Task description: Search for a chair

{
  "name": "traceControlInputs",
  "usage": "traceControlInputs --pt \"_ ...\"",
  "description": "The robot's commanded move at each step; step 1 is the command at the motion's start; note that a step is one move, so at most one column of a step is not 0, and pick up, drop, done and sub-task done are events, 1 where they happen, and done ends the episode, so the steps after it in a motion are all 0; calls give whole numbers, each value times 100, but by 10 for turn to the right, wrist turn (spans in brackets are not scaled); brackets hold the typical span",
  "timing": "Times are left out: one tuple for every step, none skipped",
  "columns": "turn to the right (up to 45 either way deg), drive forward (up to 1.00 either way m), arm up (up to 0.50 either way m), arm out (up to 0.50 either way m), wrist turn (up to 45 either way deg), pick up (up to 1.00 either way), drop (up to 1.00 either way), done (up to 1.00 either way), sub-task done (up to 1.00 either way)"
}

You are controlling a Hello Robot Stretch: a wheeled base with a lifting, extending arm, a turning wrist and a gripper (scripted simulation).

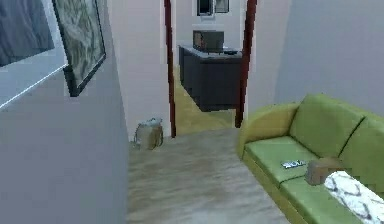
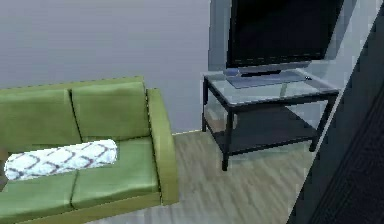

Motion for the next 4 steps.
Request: traceControlInputs --pt "270 0 0 0 0 0 0 0 0" --pt "0 25 0 0 0 0 0 0 0" --pt "-270 0 0 0 0 0 0 0 0" --pt "0 100 0 0 0 0 0 0 0"
